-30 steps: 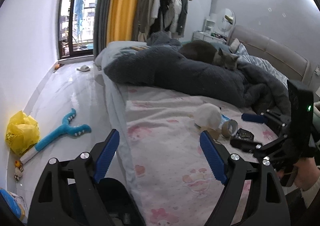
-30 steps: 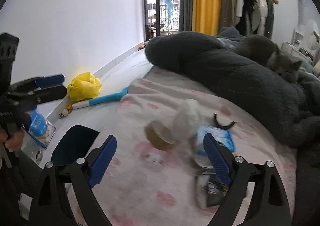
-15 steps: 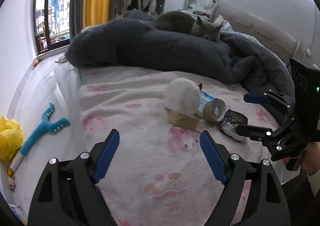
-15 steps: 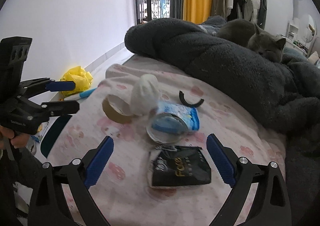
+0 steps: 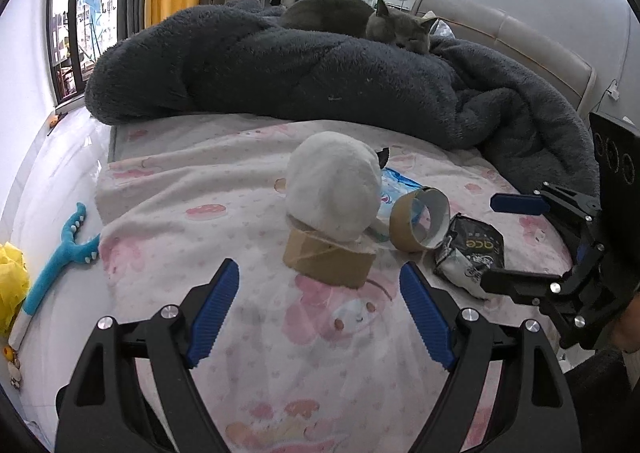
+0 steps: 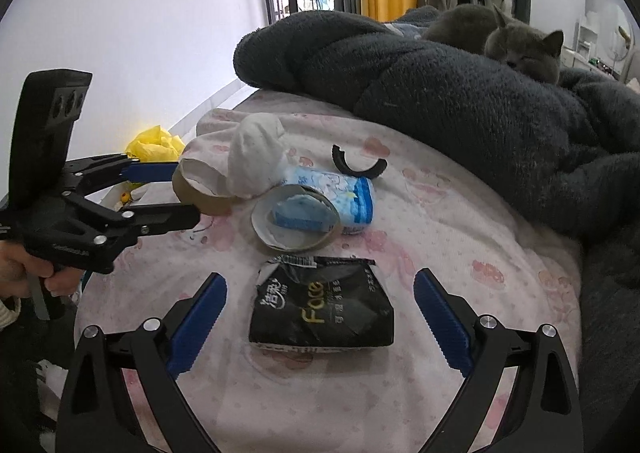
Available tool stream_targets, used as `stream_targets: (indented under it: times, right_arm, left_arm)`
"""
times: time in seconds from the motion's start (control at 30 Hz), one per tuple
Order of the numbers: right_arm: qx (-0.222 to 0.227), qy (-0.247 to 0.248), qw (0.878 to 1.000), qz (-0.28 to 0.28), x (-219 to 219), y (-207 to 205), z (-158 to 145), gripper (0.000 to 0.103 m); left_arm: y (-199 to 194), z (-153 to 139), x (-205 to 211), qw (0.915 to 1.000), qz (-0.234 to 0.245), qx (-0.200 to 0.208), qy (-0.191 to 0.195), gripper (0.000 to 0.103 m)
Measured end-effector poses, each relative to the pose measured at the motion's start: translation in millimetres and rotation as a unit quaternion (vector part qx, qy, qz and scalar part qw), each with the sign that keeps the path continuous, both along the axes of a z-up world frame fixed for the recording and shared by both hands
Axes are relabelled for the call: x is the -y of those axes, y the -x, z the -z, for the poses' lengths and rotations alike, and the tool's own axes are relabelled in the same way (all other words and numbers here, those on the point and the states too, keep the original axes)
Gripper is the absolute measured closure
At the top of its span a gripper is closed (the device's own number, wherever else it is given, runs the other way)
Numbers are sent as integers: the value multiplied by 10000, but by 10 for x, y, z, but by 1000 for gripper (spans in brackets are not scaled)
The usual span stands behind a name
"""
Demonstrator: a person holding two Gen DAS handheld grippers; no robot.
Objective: Collect trash
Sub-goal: 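Grasp the brown tape roll with the left gripper while the right grasps the black tissue pack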
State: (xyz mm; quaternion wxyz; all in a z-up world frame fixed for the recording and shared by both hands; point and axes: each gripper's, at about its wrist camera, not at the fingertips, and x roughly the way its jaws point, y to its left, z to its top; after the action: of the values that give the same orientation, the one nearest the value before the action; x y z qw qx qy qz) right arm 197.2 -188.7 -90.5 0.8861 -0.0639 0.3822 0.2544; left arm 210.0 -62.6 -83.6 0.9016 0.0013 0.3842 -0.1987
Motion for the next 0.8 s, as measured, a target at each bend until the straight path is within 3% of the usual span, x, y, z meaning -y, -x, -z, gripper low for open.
stream_targets:
  times: [0.43, 0.67, 0.8]
  right_arm:
    - [-318, 67, 9994, -89, 41, -23, 221, 6]
    - [-394, -44, 9992, -37, 74, -72, 245, 6]
    - [-421, -41, 9991, -31, 63, -88, 247, 6]
  left_arm:
    - [-132, 104, 93, 9999, -103, -104, -19, 31]
    - [-123, 77, 115, 9999, -87, -23, -52, 50]
    - [-111, 39, 104, 10000, -84, 37, -34, 53]
